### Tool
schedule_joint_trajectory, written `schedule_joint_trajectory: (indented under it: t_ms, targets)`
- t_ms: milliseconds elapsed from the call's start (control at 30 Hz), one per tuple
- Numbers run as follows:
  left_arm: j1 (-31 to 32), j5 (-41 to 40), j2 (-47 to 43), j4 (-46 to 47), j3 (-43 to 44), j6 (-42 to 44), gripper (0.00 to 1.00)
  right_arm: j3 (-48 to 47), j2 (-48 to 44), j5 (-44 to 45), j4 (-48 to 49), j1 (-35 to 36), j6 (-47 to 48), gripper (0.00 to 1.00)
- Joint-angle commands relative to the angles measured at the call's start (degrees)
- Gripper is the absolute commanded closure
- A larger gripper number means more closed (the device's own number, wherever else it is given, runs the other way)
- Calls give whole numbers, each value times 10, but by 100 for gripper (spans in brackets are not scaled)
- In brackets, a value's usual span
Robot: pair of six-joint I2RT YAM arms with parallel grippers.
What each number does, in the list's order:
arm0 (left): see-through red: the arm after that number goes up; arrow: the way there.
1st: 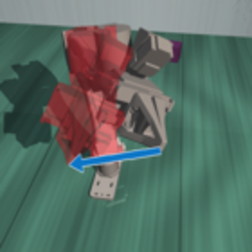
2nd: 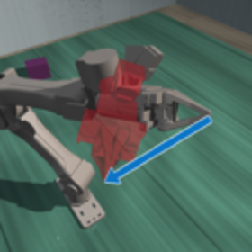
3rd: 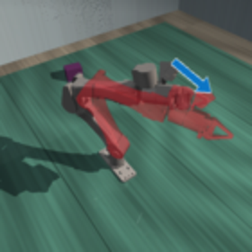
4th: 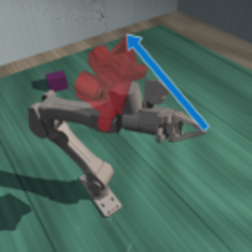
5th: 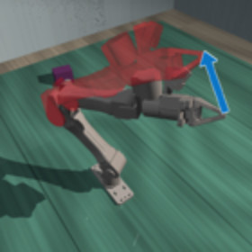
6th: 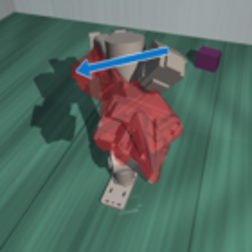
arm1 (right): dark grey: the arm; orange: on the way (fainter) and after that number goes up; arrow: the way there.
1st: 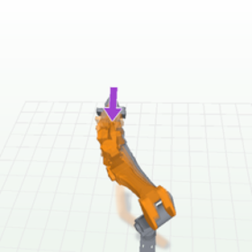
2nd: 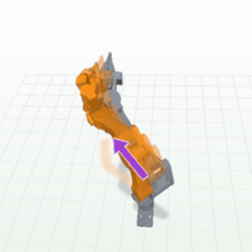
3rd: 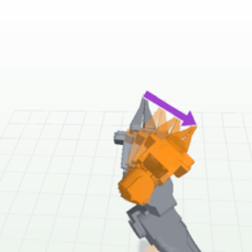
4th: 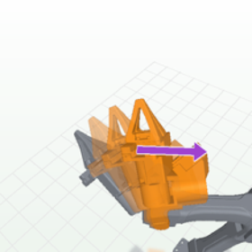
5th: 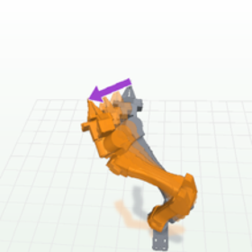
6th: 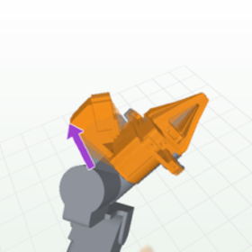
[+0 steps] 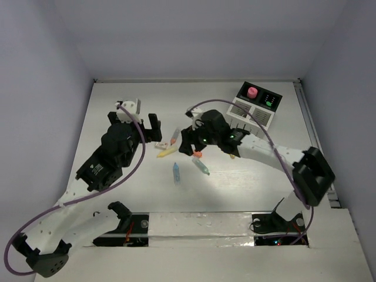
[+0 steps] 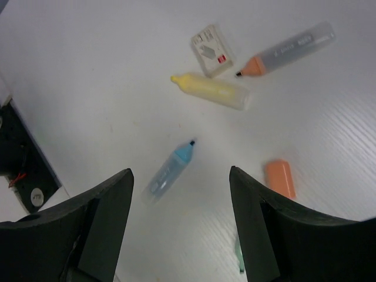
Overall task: Sort the stationery into containers
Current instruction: Pick up the stationery from the center of the board.
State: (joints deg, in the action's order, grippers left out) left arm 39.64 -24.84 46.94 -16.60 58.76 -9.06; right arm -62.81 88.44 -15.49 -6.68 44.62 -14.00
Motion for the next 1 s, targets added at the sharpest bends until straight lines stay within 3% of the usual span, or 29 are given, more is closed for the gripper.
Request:
schedule_joint_trajectory:
  t_ms: [0, 300, 533, 667, 967]
  targets:
    - [-10, -10, -64, 21, -41, -37, 1, -97, 80, 33, -20, 14, 51, 28]
    - [-49, -51, -177, 88, -101, -57, 1, -359, 309, 76, -137, 36, 106, 29]
    - [-55, -46, -191, 77, -131, -52, 1, -526, 421, 106, -237, 66, 157, 29]
    - [-61, -29, -205, 88, -132, -47, 1, -587, 480, 116, -278, 77, 186, 29]
    - [-61, -14, -215, 92, -136, -44, 1, -612, 522, 131, -280, 77, 191, 29]
